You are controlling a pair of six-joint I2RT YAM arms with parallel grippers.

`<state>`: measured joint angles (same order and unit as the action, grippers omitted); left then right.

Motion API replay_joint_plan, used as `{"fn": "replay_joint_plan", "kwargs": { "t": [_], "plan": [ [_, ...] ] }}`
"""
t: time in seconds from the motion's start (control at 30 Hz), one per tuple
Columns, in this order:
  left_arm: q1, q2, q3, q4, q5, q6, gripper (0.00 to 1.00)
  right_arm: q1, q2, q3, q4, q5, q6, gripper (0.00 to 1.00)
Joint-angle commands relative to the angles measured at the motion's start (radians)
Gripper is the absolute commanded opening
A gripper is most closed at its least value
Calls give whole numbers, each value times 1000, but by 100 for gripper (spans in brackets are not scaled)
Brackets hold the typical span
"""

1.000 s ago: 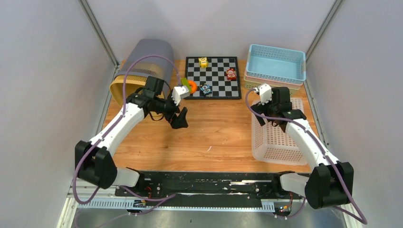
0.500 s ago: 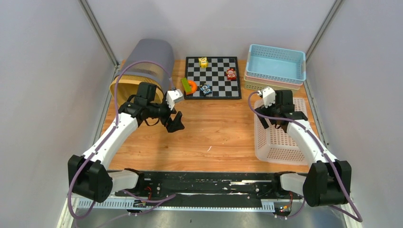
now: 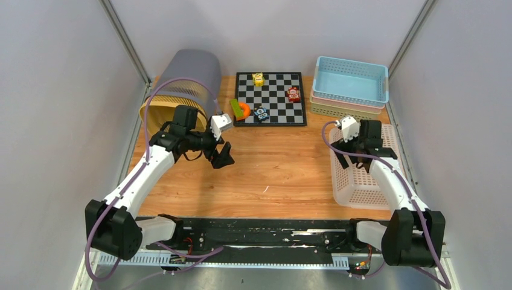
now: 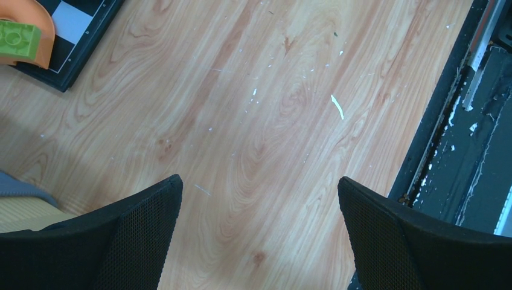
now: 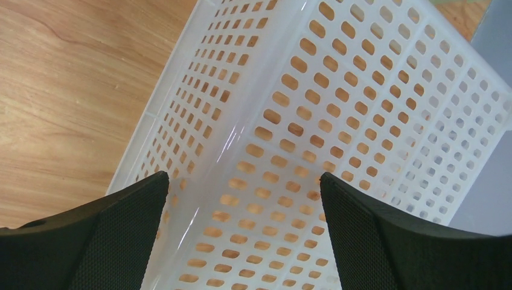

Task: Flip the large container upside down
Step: Move the container to the center of the board.

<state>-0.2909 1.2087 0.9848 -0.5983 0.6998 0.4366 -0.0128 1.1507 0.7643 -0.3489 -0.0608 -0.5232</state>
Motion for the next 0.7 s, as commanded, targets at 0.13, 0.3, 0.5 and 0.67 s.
{"fn": "replay_joint_plan", "kwargs": {
  "t": [0.13,0.3,0.5,0.67],
  "plan": [
    [7,-27,-22,36,10,-7,100,-83,-20,-46,-98,-20,-83,96],
    [7,-25,-23,42,9,-10,100,-85,-38,-41,-116,-69,-87,94],
    [7,-29,-23,43,2,-12,100,-85,-107,66,-171,-167,-79,96],
    [7,-32,-23,42,-7,-12,100,-85,-138,227,-223,-173,-85,99]
  ]
}}
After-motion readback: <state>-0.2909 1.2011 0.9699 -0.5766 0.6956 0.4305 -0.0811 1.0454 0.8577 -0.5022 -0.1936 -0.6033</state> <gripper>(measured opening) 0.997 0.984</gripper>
